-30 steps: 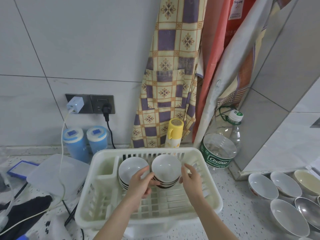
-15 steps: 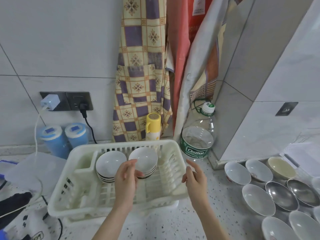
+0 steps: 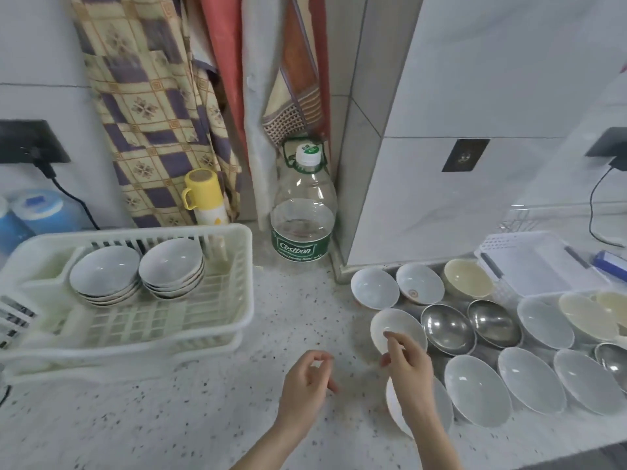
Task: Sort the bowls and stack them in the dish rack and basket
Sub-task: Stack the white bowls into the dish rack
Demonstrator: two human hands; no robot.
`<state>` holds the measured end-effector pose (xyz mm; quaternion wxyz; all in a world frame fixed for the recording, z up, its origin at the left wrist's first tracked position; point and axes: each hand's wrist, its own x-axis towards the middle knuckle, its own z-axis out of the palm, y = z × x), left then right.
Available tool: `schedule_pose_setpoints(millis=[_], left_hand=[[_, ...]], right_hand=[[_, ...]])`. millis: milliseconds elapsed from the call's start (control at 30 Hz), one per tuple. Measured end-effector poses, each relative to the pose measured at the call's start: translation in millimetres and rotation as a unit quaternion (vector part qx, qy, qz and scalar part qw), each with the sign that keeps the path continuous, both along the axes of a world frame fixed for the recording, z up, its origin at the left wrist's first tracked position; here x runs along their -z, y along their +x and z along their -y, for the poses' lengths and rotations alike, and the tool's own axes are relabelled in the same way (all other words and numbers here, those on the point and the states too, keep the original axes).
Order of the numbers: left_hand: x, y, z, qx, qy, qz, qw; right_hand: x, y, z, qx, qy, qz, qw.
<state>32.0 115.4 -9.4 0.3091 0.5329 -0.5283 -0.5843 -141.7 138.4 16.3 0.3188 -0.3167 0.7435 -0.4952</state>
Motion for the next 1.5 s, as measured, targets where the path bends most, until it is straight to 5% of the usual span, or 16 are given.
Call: schedule_pose_setpoints(millis=[300, 567, 1067, 1500], left_hand=[[25.2, -77.7, -49.6, 0.116, 0.170, 0.106, 0.973], [23.4, -106.0, -60.7, 0.133, 0.214, 0.070, 0.965], [16.6, -98.1, -52.5, 0.099, 0.224, 0.014, 0.970], [-26.6, -1.9, -19.6, 0.080, 0.155, -0.101, 0.979]], right_hand=[[33.6, -91.1, -83.0, 0.092, 0.087, -0.043, 0.991], [56.8, -116.2, -112.4, 0.131, 0.226, 0.205, 0.943], [53.9, -117.7, -99.8, 0.271, 0.118, 0.210, 0.932], [26.1, -36.3, -80.4, 0.271, -0.007, 0.175, 0.947]])
